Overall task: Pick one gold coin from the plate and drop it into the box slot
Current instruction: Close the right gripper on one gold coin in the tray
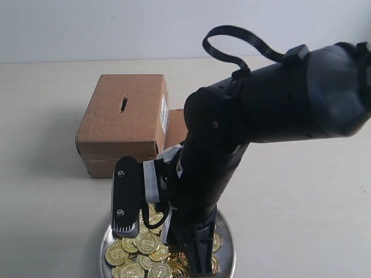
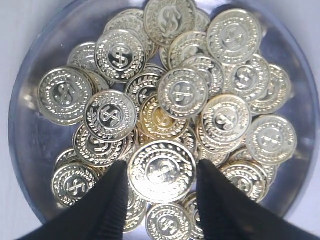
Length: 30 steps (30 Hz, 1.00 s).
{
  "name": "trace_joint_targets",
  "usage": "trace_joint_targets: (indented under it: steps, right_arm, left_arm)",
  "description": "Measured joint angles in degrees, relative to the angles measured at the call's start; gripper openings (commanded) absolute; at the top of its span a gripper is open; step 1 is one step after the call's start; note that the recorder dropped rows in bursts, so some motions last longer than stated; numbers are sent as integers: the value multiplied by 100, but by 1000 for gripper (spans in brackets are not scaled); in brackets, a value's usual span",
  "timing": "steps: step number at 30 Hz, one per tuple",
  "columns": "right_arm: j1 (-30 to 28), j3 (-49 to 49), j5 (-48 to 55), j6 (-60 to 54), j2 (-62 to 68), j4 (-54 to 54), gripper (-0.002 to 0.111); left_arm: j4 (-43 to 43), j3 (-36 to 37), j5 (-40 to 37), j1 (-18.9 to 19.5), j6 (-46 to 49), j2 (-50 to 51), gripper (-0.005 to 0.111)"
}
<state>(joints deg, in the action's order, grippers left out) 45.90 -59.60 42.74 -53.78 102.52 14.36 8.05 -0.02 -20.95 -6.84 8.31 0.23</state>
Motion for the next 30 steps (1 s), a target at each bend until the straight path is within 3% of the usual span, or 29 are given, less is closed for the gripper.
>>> trace_joint_targets:
  steps: [22, 24, 30]
  right_arm:
    - [0, 0, 346, 0, -487, 194, 21]
    - [0, 0, 383, 0, -487, 207, 21]
    - [0, 0, 437, 0, -487, 242, 21]
  left_arm:
    - [-61, 0, 58, 0, 70, 0, 0]
    - [307, 0, 309, 0, -64, 0, 0]
    - [2465, 0, 1170, -9, -693, 0, 0]
